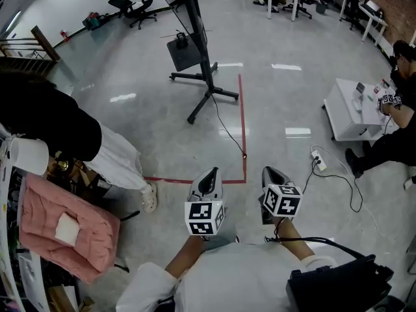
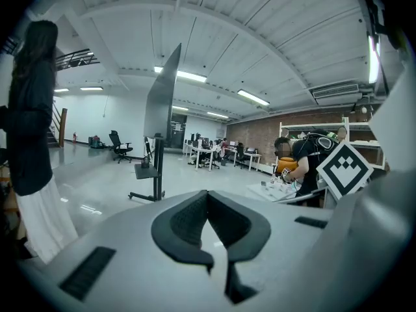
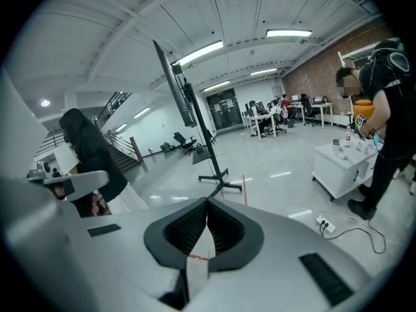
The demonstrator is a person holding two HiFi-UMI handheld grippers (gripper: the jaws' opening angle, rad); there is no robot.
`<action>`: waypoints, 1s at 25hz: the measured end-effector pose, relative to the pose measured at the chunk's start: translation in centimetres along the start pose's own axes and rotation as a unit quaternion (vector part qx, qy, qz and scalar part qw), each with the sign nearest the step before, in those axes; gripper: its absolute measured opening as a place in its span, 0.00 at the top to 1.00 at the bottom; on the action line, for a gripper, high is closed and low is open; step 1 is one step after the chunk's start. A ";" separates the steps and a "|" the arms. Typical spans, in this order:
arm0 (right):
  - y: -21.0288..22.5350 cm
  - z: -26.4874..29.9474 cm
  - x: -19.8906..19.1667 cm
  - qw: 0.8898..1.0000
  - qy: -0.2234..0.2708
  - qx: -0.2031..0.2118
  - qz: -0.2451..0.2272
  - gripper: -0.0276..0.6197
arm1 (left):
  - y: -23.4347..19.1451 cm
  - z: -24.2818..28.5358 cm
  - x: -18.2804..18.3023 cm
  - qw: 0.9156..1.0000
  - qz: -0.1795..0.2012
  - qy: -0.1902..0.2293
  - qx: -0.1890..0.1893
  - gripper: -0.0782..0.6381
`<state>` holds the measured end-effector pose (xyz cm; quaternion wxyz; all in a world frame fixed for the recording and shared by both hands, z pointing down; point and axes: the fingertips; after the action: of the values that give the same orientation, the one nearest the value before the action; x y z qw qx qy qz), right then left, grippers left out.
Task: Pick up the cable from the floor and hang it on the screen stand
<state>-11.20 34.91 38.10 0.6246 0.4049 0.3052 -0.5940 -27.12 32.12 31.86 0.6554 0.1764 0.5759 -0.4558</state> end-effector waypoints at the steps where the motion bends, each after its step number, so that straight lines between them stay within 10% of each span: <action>1: 0.1 0.4 0.2 1.000 -0.001 0.000 -0.001 0.93 | -0.2 0.5 0.1 1.000 -0.003 0.000 -0.001 0.89; 25: 9.3 21.2 13.5 1.000 -0.002 0.000 -0.015 0.93 | -6.6 24.5 7.9 1.000 -0.006 -0.010 -0.005 0.89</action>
<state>-2.65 9.49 38.11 0.6163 0.3991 0.3099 -0.6041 -18.50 7.04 33.32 0.6591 0.1652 0.5725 -0.4588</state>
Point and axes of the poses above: the fingertips, and each gripper's own axes: z forward along the fingers, y to its right, x out of its top, and after that the axes turned 11 degrees about -z, right-handed
